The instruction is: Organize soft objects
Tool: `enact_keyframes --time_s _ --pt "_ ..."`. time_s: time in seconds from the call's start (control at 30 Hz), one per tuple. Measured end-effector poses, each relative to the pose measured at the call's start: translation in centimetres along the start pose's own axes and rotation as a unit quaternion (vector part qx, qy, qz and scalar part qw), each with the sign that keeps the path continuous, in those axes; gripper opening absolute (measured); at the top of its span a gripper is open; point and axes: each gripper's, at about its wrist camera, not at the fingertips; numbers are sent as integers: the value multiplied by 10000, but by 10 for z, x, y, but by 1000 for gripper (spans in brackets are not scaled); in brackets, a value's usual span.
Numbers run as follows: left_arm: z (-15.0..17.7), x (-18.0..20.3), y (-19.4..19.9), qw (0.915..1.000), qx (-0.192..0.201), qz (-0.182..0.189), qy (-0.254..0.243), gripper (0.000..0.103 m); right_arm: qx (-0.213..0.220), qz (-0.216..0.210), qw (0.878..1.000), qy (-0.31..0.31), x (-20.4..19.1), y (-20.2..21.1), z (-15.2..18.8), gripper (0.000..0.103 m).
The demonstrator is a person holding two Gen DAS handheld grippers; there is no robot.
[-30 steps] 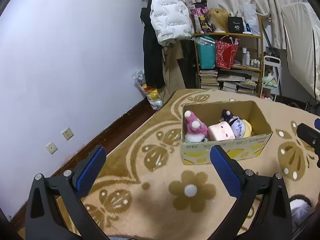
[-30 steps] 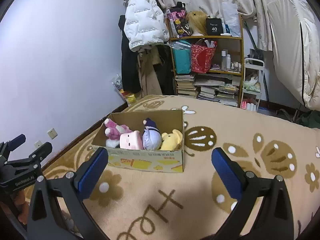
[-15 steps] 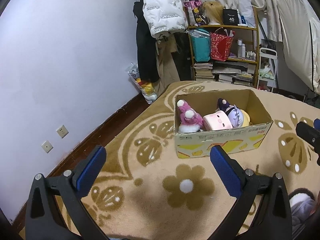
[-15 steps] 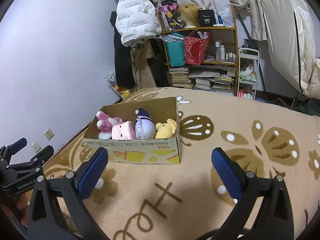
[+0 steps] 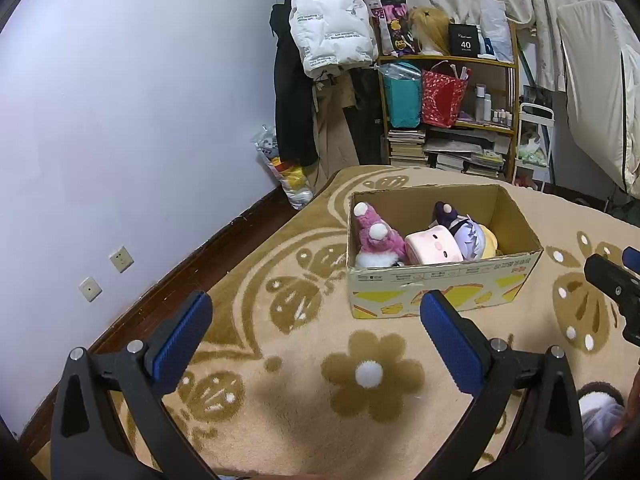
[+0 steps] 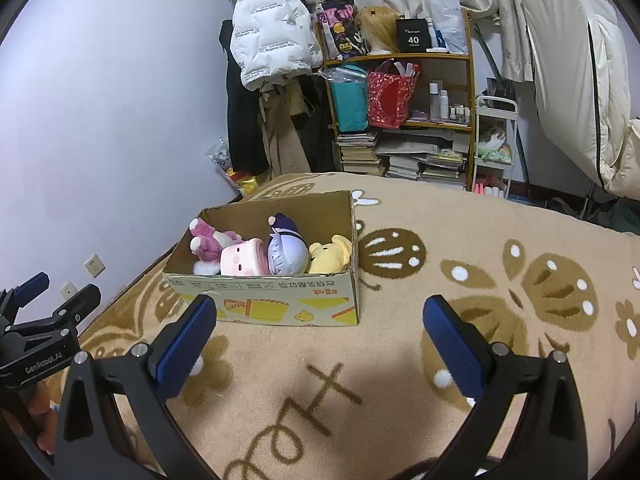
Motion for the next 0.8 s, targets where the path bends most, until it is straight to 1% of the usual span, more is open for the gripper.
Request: enact_keyframes --time_s 0.5,0.8 --pt "1 0 2 10000 44 43 21 103 53 8 10000 25 1 1 -3 103" --pt "2 0 0 10000 -8 36 -23 103 84 35 9999 45 3 3 -5 103"
Point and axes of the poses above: each gripper's, at about its wrist camera, not at the fingertips, and y roughly against the way its jaws point, x to its right, z to its underside, and after that the axes turned 2 degrees about -x, right-handed
